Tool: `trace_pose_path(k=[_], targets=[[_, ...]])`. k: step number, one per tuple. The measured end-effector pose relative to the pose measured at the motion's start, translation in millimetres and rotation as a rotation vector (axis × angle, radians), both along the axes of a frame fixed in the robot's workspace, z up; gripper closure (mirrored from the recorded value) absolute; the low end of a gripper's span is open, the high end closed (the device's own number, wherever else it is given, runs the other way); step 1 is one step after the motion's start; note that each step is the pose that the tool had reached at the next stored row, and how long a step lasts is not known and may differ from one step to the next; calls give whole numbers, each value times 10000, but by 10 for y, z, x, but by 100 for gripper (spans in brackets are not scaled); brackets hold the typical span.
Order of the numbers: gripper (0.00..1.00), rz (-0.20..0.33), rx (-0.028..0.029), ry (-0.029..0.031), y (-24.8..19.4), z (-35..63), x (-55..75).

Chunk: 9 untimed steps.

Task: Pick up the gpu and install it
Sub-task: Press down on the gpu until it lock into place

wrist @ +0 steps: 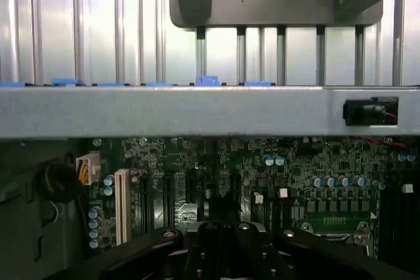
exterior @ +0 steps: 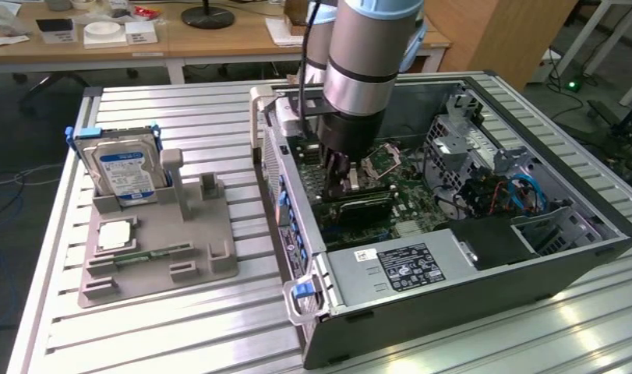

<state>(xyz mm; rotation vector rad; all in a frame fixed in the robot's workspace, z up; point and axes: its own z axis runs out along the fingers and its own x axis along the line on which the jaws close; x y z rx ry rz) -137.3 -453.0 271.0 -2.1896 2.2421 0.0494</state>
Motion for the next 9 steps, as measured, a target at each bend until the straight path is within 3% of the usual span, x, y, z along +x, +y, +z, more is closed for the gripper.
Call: trace_pose_path(k=[9], targets=[[90, 197, 24, 0, 0, 0, 129]])
